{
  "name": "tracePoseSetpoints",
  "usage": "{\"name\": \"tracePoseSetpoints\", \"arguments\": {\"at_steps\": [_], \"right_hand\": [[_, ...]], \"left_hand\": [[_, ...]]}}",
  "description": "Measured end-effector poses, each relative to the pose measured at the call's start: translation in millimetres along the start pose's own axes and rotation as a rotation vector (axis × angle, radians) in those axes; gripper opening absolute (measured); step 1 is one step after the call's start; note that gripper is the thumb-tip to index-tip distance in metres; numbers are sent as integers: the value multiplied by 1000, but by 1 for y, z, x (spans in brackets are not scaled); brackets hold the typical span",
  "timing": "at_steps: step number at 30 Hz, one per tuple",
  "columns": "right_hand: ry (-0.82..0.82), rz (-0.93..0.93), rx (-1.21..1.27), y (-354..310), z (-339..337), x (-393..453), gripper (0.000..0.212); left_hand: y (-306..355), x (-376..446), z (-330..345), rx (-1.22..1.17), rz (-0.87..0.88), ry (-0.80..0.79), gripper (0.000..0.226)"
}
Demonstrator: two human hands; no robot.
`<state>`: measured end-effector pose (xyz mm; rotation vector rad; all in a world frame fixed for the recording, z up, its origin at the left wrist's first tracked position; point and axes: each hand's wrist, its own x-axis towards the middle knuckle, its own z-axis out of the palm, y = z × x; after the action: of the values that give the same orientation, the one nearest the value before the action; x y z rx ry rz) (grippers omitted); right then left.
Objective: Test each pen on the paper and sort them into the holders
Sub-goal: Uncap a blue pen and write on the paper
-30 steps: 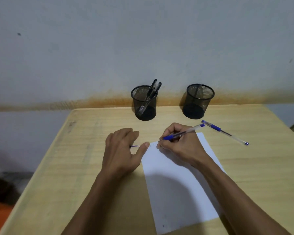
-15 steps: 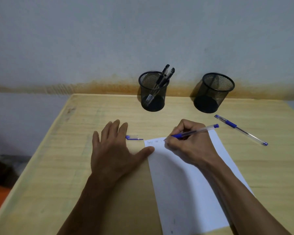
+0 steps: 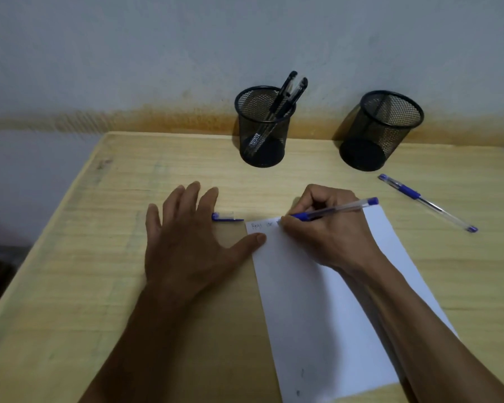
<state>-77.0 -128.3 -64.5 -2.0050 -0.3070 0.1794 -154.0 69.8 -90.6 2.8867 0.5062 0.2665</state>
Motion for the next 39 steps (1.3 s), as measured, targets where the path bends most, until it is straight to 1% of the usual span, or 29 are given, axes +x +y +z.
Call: {"name": "tracePoseSetpoints", "arguments": {"at_steps": [11, 16, 27, 33, 39], "right_hand": [[44, -22, 27, 4, 2, -1, 15], [20, -44, -7, 2, 1, -1, 15], [34, -53, 18, 3, 1, -2, 17], [61, -47, 44, 6, 1, -1, 15], [47, -61, 16, 6, 0, -2, 18]], "left_hand": [[2, -2, -4, -25, -4, -17, 112], [2, -1, -4, -28, -4, -23, 112], [3, -2, -7, -36, -3, -23, 109], [3, -1, -6, -36, -3, -25, 111], [3, -1, -6, -28, -5, -28, 112]]}}
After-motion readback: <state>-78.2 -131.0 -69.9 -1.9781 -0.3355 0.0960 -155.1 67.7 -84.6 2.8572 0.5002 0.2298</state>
